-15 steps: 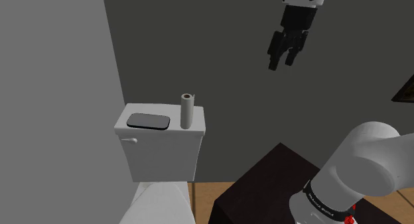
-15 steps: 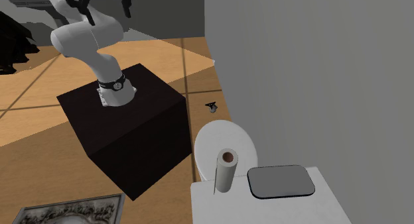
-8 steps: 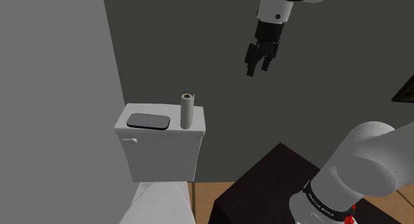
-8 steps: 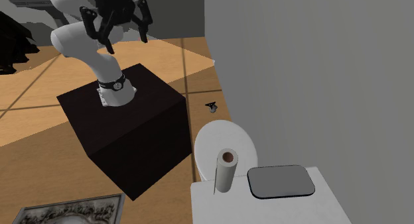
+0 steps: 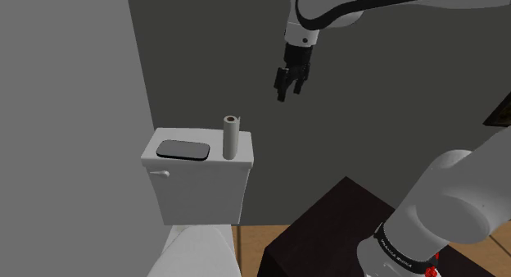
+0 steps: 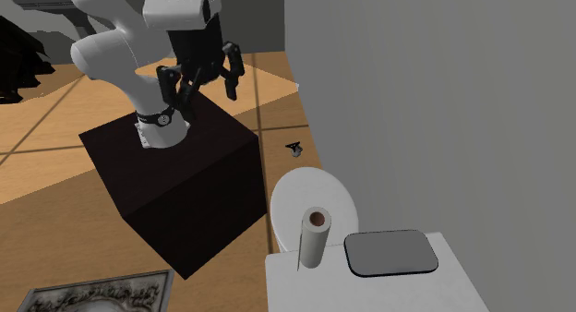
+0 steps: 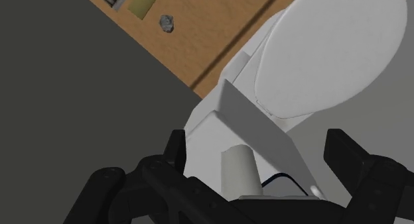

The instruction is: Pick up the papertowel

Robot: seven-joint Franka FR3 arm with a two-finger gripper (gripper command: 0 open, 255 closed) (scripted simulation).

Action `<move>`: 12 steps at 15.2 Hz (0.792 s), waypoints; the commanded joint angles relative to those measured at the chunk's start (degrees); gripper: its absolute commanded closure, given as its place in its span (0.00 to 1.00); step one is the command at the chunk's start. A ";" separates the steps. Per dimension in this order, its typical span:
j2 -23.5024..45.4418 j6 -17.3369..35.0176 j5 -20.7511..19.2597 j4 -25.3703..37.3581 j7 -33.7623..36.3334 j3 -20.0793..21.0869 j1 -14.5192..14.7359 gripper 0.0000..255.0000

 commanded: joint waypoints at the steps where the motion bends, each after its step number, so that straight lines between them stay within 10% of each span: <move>1: 4.11 2.37 -0.11 1.88 -1.05 0.05 0.27 0.00; 12: 27.41 10.49 -1.05 17.58 -6.22 0.96 1.38 0.00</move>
